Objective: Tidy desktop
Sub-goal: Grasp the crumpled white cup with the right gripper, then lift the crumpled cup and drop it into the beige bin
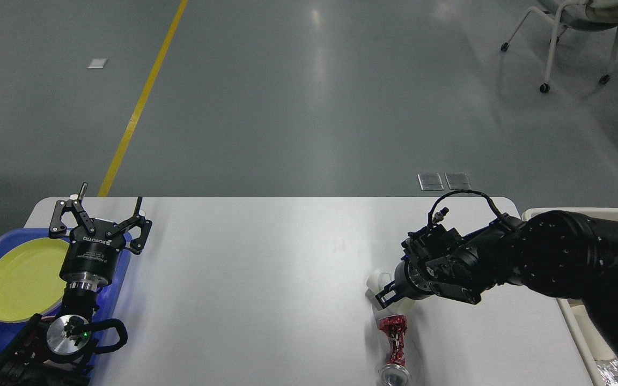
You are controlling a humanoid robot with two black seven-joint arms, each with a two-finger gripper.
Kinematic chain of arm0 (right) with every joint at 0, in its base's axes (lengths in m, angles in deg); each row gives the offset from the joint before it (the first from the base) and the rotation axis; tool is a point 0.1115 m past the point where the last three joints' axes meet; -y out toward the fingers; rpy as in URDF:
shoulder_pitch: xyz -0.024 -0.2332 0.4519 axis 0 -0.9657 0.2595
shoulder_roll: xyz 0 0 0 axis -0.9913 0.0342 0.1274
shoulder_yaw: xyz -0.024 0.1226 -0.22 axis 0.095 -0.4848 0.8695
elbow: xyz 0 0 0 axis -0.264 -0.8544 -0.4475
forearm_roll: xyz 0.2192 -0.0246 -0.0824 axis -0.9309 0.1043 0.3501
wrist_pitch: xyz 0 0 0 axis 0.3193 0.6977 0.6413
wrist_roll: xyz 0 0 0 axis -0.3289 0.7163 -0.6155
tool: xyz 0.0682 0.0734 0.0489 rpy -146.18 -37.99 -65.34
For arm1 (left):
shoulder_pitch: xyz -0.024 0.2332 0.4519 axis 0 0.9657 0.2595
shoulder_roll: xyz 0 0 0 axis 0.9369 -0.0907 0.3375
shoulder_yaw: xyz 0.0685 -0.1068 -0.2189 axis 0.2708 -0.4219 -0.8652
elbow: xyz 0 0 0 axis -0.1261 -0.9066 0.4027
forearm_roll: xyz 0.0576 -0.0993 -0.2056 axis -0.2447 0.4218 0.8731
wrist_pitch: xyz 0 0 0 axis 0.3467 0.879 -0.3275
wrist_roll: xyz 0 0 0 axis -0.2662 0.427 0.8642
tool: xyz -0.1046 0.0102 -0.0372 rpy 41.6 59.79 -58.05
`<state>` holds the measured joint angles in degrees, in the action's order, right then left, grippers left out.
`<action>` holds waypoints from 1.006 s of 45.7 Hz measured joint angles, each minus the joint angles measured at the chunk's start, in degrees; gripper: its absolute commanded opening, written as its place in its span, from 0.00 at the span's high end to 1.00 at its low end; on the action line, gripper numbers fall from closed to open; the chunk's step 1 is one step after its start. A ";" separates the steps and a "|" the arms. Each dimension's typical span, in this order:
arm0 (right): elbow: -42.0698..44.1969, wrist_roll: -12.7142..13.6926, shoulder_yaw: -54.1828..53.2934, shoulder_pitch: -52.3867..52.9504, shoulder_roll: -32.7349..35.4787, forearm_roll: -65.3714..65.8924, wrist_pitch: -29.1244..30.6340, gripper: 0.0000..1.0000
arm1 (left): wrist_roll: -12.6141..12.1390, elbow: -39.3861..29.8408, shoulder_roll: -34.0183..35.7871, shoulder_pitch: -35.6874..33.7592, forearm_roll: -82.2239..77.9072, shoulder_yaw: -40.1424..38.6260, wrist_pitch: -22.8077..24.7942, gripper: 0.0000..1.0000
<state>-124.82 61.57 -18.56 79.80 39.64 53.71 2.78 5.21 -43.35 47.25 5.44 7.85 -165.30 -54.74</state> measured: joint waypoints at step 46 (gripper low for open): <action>-28.17 5.60 1.46 48.20 15.95 -30.43 30.67 1.00 | 0.00 0.00 0.03 0.00 0.01 0.00 0.00 0.04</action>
<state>-152.99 67.17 -17.10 128.00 55.59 23.28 33.45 5.21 -43.35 47.28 5.44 7.86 -165.30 -54.74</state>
